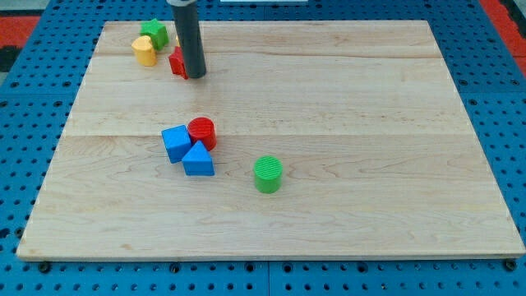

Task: Point your arm towards red circle

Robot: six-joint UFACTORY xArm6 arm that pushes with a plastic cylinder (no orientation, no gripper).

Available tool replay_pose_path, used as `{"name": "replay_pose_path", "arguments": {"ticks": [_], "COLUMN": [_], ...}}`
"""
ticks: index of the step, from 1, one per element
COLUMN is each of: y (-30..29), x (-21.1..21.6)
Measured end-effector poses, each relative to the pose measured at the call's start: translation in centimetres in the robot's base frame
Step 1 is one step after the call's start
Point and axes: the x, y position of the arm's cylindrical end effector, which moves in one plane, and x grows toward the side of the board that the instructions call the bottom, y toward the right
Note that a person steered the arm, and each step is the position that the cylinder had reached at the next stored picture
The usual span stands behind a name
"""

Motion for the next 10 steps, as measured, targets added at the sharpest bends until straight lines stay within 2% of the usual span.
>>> {"name": "replay_pose_path", "arguments": {"ticks": [1,2,4,6,8,10], "y": [-0.2,1.3,12.8,15.0,14.5,4.1], "x": [-2.6,-2.6,-2.1,-2.2,-1.4,3.4]}}
